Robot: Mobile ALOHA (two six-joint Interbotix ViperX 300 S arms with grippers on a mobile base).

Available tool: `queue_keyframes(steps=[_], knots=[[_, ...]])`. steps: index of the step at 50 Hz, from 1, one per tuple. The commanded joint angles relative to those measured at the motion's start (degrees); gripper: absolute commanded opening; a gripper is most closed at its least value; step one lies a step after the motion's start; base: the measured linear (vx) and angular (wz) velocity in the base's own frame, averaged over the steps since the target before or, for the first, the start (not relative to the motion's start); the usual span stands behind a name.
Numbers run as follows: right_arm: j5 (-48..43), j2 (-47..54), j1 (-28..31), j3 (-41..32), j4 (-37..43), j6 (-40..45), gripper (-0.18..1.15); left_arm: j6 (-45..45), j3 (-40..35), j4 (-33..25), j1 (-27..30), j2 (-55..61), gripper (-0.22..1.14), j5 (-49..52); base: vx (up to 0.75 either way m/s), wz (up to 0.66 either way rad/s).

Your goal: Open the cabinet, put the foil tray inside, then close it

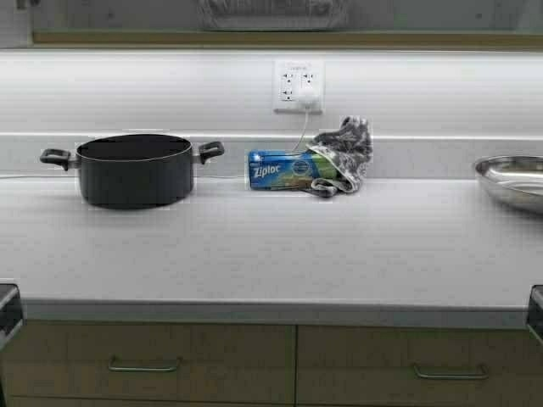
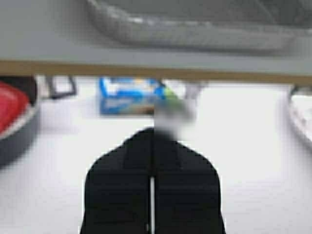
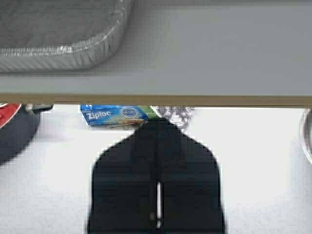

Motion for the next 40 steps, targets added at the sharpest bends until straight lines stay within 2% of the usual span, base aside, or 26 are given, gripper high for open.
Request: queue_keyframes(steps=[1,24,32,40], knots=[[-0.26,-3.87,1.49,1.41,0.09,-0.62,0.07,-0.09,1.67,-0.26,0.26,-3.52,0.05,-0.18,-0.18,0.0],[-0.35,-8.96,5.1,6.77,0.09,-0.7,0.07,0.62,6.77,0.62,0.44,-9.4,0.05,8.09,-0.22,-0.1],[1.05,-13.1,5.01,8.0,-0.18,-1.23,0.07,4.57,7.91,2.99,0.88,-11.16,0.05,9.58,-0.24,-0.05],[6.42,-16.79,5.01,8.17,-0.97,-6.06,0.07,9.14,9.14,3.16,3.6,-15.21,0.05,10.72,-0.23,0.0]])
